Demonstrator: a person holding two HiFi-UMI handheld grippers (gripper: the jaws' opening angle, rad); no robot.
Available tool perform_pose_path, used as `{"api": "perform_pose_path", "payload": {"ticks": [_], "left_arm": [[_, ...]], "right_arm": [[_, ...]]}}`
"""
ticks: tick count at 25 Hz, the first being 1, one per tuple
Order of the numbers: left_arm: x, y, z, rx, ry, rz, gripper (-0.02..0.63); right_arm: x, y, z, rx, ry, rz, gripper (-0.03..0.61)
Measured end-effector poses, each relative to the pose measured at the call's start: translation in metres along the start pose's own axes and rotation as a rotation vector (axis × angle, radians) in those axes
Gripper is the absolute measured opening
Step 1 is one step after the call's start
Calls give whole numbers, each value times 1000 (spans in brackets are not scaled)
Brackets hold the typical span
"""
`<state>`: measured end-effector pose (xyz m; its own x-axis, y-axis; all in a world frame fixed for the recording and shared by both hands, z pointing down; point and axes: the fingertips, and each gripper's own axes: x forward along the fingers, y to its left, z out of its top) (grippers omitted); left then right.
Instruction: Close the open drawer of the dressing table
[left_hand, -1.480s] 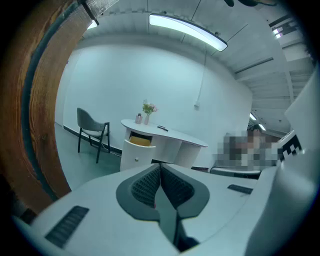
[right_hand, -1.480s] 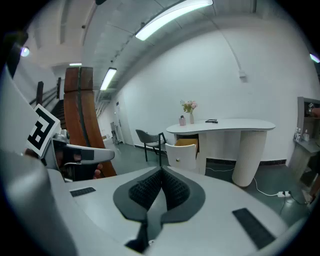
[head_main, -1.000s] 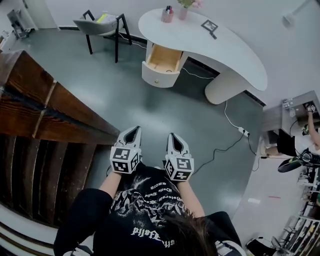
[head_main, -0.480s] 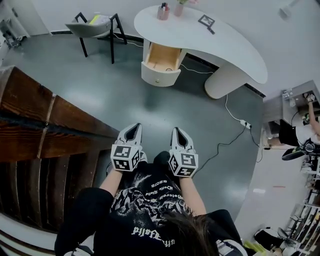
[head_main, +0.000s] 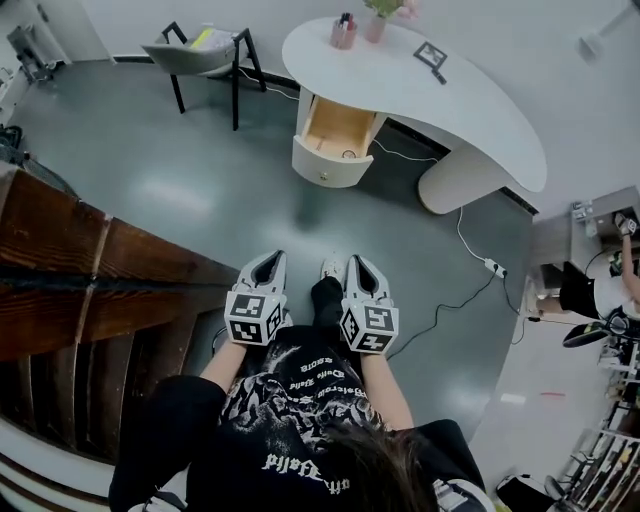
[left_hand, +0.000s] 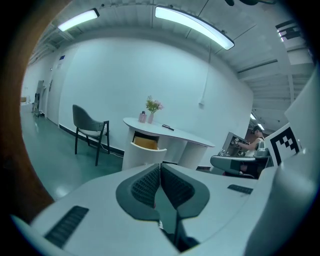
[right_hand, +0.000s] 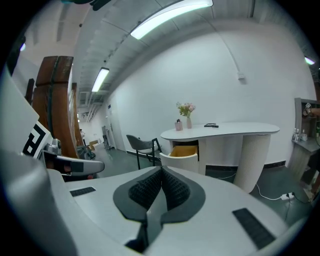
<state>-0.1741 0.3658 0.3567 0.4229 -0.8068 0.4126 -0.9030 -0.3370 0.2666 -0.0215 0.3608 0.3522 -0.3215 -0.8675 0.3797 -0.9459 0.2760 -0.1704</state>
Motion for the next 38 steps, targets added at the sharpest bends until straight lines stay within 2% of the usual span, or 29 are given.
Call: {"api": "perform_pose_path", "payload": {"ticks": [5, 14, 19, 25, 32, 38], "left_arm": [[42, 10, 14, -3, 18, 38, 26], [136, 17, 53, 3, 68, 74, 26], [175, 14, 61, -4, 83, 86, 26], [220, 12, 76, -9, 100, 140, 26], [257, 11, 80, -34, 122, 180, 27], [272, 30, 77, -45, 161, 224, 28]], "right_arm": [[45, -23, 10, 0, 30, 35, 26], [132, -74, 52, -13, 84, 98, 26], [165, -98, 66, -22, 91, 139, 26], [203, -127, 85, -57, 109, 200, 26], [237, -155, 84, -72, 180, 239, 26], [253, -161, 83, -63, 206, 246, 26]]}}
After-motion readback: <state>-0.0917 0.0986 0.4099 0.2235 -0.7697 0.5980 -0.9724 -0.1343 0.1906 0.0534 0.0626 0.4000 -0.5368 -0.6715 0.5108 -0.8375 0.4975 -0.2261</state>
